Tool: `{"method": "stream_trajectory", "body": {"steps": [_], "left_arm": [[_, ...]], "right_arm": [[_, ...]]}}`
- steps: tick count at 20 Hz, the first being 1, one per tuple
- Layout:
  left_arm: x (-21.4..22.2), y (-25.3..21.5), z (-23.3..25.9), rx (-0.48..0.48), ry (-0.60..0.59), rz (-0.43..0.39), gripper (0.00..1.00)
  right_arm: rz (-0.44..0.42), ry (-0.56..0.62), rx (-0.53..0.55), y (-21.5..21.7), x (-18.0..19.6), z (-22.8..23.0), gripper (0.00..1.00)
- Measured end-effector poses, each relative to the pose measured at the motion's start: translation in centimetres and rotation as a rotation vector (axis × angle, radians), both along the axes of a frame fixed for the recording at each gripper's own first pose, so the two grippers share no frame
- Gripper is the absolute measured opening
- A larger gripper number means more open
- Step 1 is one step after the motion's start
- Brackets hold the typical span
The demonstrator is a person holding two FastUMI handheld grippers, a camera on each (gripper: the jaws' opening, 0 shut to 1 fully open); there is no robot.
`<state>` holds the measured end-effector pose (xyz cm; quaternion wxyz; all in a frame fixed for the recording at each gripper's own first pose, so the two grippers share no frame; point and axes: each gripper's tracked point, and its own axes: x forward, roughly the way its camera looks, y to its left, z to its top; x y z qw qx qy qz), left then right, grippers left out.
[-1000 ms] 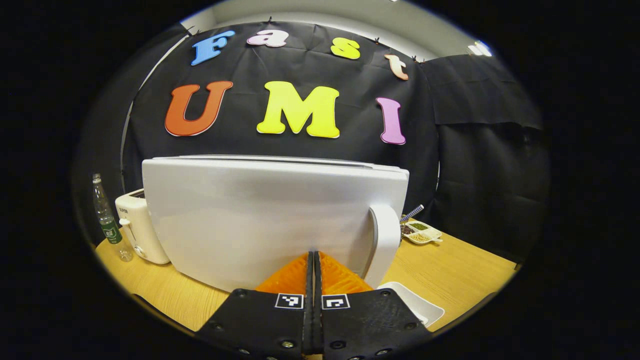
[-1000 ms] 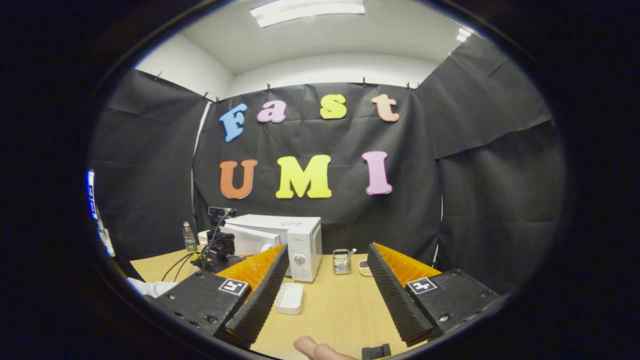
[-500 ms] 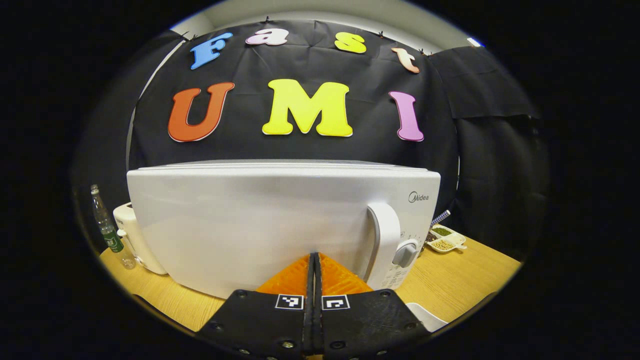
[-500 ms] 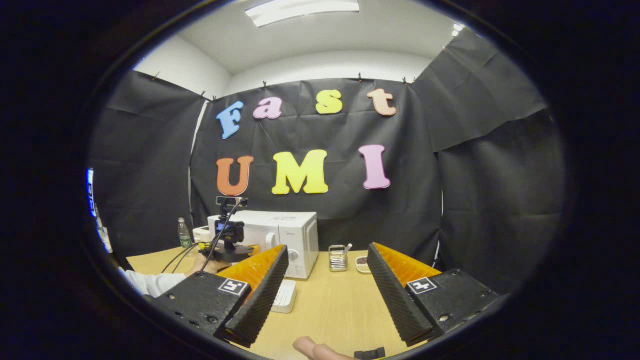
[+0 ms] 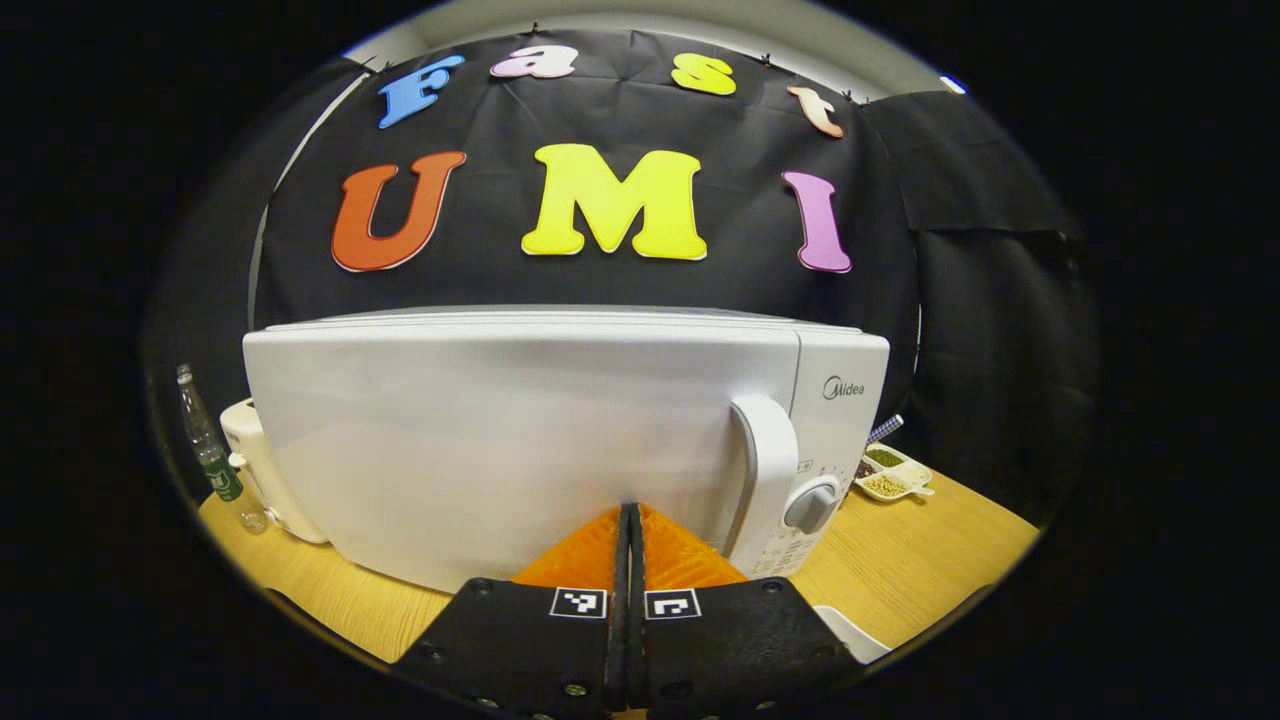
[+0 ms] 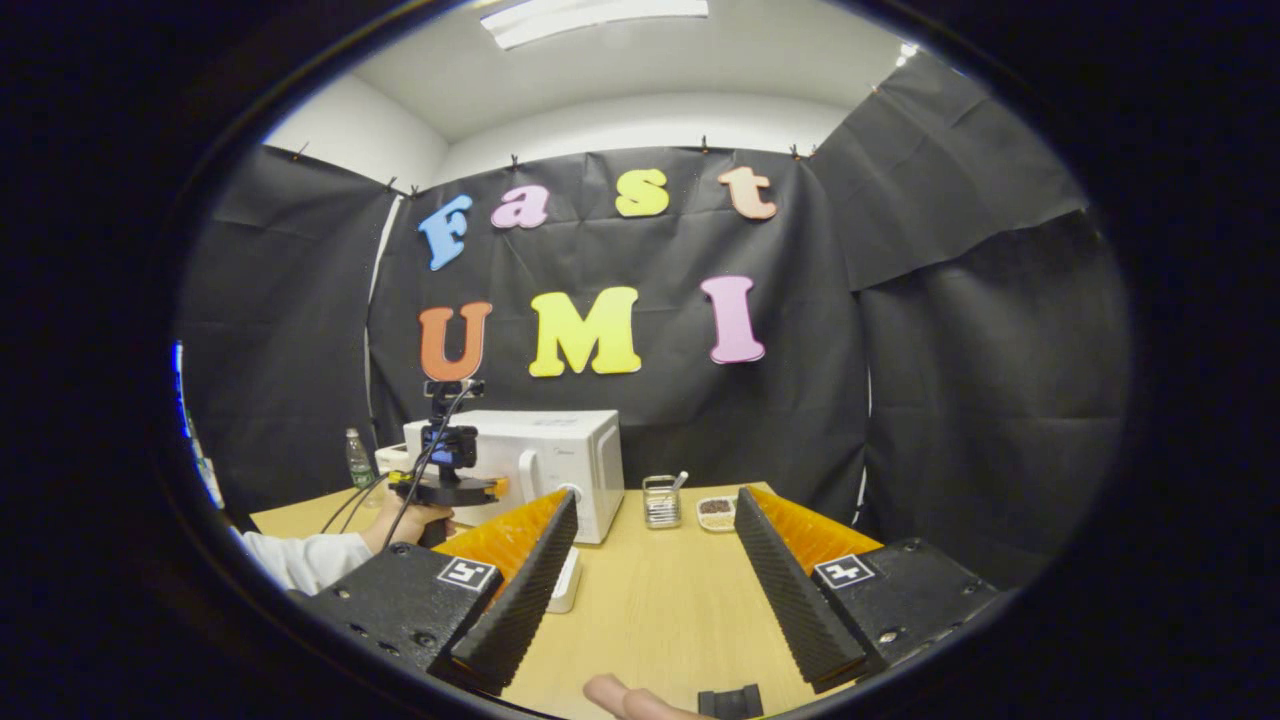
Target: Open the microwave oven with the left hand, put the food in, and close the microwave oven.
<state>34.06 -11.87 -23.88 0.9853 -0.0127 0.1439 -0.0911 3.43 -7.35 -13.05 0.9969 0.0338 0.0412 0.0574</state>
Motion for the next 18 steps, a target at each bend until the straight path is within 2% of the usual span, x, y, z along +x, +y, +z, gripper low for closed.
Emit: {"method": "stream_trajectory", "body": {"steps": [1,2,4,5,6,7,8,9,10,11,12,13,14,15,16,17,18], "left_arm": [[-0.7,0.2,0.5,0.002,-0.003,0.006,0.00],[-1.5,0.4,1.3,0.006,-0.018,0.003,0.00],[-3.7,0.9,2.8,0.005,-0.034,0.004,0.00],[-5.0,1.2,3.5,0.003,-0.032,0.004,0.00],[-6.4,1.7,4.4,0.003,-0.032,0.010,0.00],[-8.0,2.2,5.3,0.005,-0.033,0.017,0.00],[-9.2,2.9,6.1,0.019,-0.036,0.032,0.17],[-10.7,3.2,6.8,0.020,-0.039,0.029,0.32],[-12.3,3.6,8.1,0.027,-0.059,0.028,0.36],[-13.6,4.1,8.9,0.040,-0.070,0.028,0.58],[-15.0,4.8,9.8,0.046,-0.088,0.036,0.55],[-16.4,5.8,10.5,0.050,-0.091,0.057,0.96],[-17.9,6.7,11.1,0.049,-0.086,0.075,0.85],[-19.5,7.5,11.7,0.054,-0.083,0.090,0.95],[-20.8,8.2,12.3,0.057,-0.079,0.104,0.95],[-22.3,8.7,12.9,0.044,-0.074,0.106,0.95],[-23.7,9.3,13.5,0.029,-0.069,0.126,0.95]], "right_arm": [[-0.008,-0.002,-0.003,0.0,-0.1,0.2,0.90],[-0.012,-0.004,-0.009,0.1,-0.5,0.4,1.00],[-0.013,-0.002,-0.010,0.6,-0.9,0.5,1.00],[-0.013,0.002,-0.003,0.8,-1.2,0.6,0.90],[-0.018,0.003,0.004,0.9,-1.4,0.7,0.90],[-0.028,0.003,0.010,1.0,-1.5,0.9,1.00],[-0.037,0.006,0.015,1.3,-1.5,0.8,0.90],[-0.040,0.006,0.023,1.6,-1.7,1.1,1.00],[-0.040,0.012,0.028,2.1,-1.9,1.1,1.00],[-0.035,0.018,0.031,2.7,-2.1,1.1,1.00],[-0.027,0.024,0.030,3.5,-2.3,1.3,0.89],[-0.019,0.026,0.028,4.1,-2.5,1.5,0.89],[-0.013,0.024,0.023,4.7,-2.7,1.9,1.00],[-0.010,0.019,0.017,5.1,-2.8,2.3,0.90],[-0.008,0.013,0.008,5.6,-3.0,2.8,0.90],[-0.010,0.004,-0.002,6.1,-3.0,3.3,1.00],[-0.015,-0.002,-0.012,6.5,-3.1,3.7,1.00]]}}
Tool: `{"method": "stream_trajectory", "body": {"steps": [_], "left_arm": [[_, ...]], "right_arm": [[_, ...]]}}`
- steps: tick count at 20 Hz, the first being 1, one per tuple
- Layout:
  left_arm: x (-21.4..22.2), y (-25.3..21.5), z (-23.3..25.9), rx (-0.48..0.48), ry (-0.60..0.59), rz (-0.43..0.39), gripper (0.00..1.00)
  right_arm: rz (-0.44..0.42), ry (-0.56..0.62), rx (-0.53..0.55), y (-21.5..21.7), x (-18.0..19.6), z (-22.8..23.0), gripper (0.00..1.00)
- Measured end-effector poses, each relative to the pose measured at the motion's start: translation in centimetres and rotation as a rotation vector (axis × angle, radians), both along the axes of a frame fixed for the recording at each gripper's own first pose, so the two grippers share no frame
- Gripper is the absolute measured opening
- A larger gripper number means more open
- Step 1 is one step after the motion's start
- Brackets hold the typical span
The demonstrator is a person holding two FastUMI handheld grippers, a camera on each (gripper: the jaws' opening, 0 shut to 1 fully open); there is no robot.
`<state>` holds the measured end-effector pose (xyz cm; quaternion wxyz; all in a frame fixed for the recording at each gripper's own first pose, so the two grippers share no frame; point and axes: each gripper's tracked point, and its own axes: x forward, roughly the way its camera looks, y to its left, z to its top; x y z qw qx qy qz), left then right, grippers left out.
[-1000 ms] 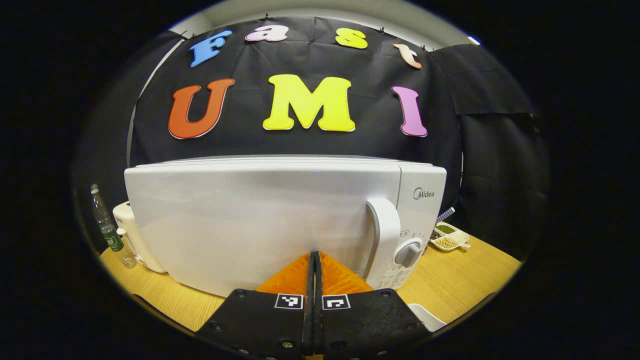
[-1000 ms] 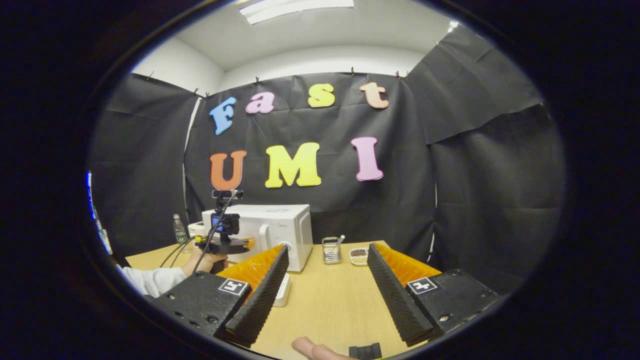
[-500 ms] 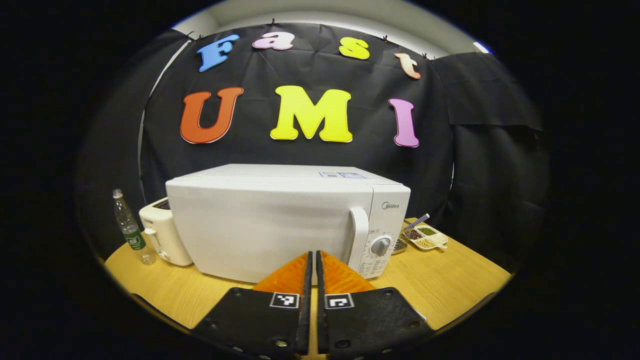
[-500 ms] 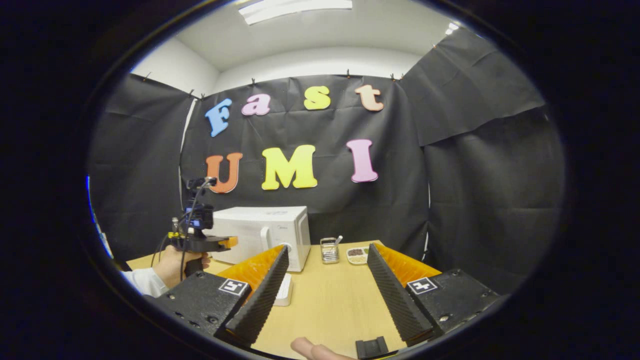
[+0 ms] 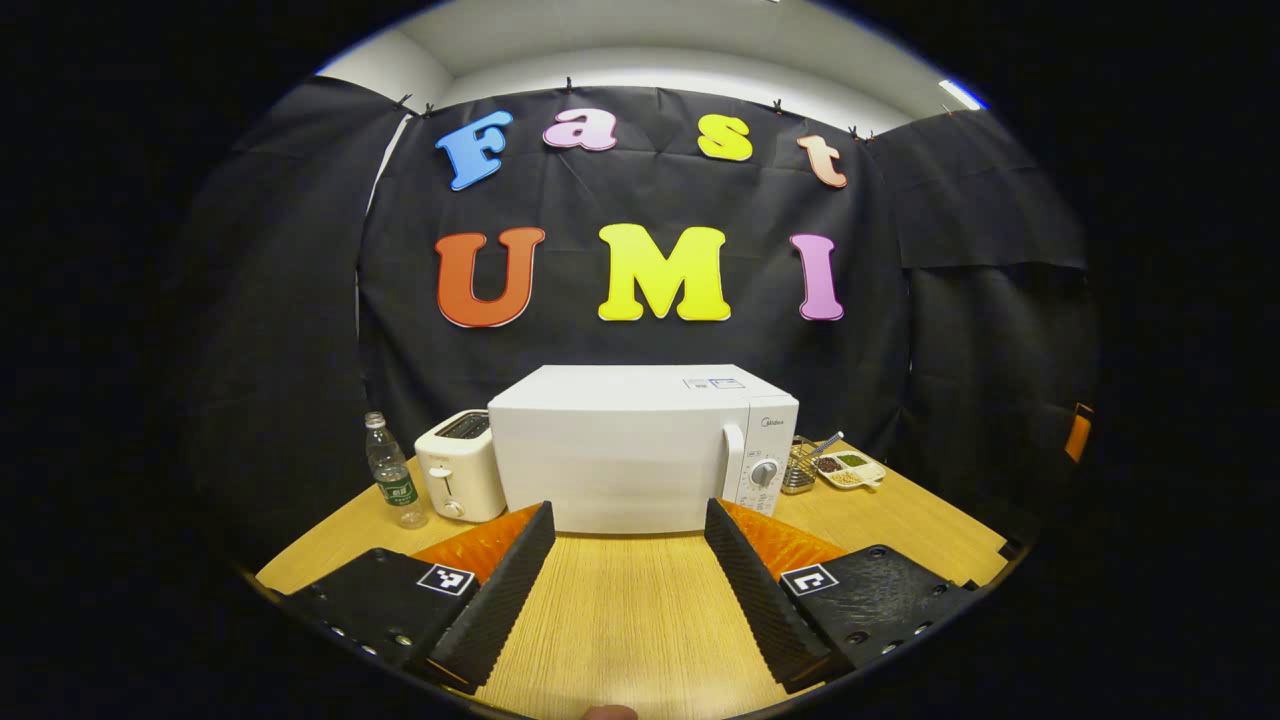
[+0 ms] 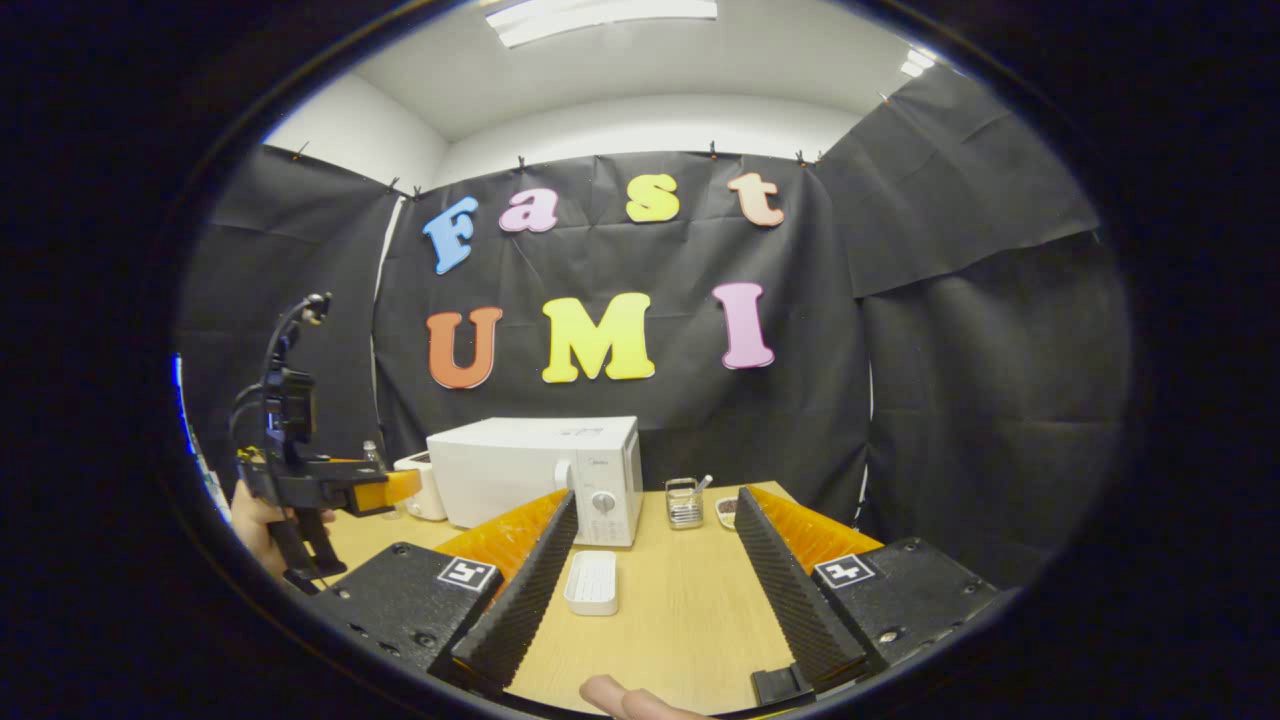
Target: Open the microwave oven with the left hand, put the food in, and close the microwave oven.
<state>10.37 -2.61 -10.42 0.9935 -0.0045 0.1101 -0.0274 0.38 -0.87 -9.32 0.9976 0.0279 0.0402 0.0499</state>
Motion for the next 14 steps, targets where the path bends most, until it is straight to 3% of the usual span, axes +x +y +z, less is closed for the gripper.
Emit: {"method": "stream_trajectory", "body": {"steps": [6,8,9,12,13,14], "left_arm": [[-9.0,2.1,3.8,0.022,-0.010,0.073,0.95],[-11.4,2.2,5.1,0.043,-0.041,0.072,1.00],[-12.6,2.0,5.6,0.045,-0.065,0.062,0.95],[-15.1,2.2,6.0,0.041,-0.117,0.063,0.95],[-15.6,2.5,6.0,0.038,-0.129,0.076,0.95],[-15.9,2.3,5.9,0.042,-0.136,0.075,0.95]], "right_arm": [[0.013,-0.008,-0.019,3.4,-0.7,1.5,1.00],[0.020,-0.016,-0.023,4.4,-1.1,2.2,1.00],[0.021,-0.021,-0.023,4.8,-1.3,2.5,1.00],[0.038,-0.024,0.013,6.1,-1.8,2.4,1.00],[0.050,-0.024,0.021,6.6,-2.0,2.4,0.90],[0.058,-0.025,0.022,6.9,-2.0,2.4,1.00]]}}
